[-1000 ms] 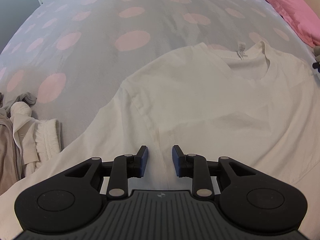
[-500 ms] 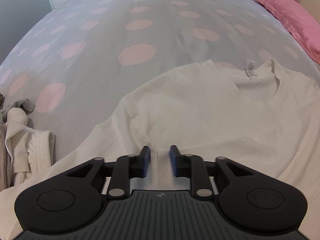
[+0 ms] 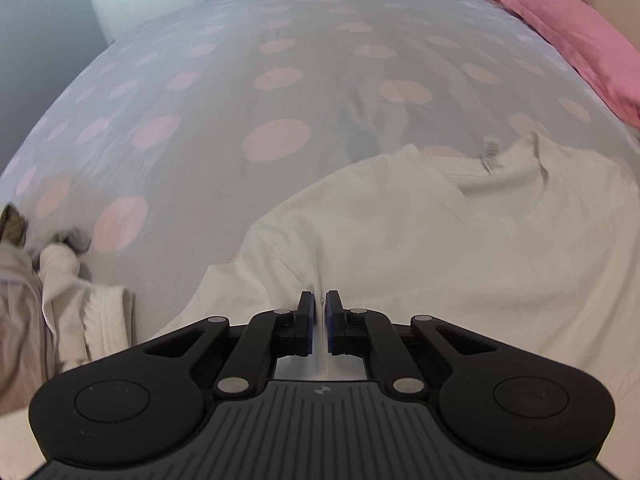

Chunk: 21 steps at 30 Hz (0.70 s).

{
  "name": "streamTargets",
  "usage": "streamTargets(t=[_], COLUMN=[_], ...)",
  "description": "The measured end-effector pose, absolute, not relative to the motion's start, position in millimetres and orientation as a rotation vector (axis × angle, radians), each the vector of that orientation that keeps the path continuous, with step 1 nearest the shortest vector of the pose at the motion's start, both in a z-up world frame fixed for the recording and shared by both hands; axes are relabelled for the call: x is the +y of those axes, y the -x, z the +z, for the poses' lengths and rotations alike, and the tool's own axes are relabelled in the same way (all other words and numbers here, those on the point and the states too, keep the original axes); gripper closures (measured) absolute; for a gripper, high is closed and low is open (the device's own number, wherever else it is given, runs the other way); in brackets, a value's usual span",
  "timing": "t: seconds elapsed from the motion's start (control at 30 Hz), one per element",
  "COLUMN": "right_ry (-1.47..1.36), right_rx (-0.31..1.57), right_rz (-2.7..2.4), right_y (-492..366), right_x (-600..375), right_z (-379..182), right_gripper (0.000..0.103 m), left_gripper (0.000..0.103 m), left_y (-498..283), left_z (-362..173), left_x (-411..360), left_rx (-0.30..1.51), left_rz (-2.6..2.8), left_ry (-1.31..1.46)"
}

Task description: Fold clothes

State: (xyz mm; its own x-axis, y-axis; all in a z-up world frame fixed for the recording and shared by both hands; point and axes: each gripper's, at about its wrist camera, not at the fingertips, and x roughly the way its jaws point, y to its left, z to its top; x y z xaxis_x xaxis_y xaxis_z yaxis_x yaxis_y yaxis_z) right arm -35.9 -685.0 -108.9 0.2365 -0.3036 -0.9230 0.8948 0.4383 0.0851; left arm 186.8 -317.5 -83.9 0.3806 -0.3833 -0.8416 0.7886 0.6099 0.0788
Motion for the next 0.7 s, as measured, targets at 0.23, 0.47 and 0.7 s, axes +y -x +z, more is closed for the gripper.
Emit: streamTargets(t=[0.23, 0.47, 0.7], right_ry=[-0.734, -0.722, -0.707], right_rx=[1.010, 1.016, 1.022], right_rz=[-0.925, -0.914, -0.909], right_y=[34.2, 31.9, 31.1], right_x=[-685.3, -682.4, -679.6], right_z=[-108.5, -109.1, -109.1], right_gripper=[0.069, 0.069, 0.069], left_gripper=[0.097, 0.084, 0.094], left_y=[-190.1, -192.3, -178.2], left_z=[-71.9, -68.7, -88.8], left_x=[-306.0, -305.8, -313.4], left_rx=[0.893, 0.899, 0.865], left_rz=[-0.865, -0.906, -0.843], left_ry=[-0.487, -0.443, -0.602])
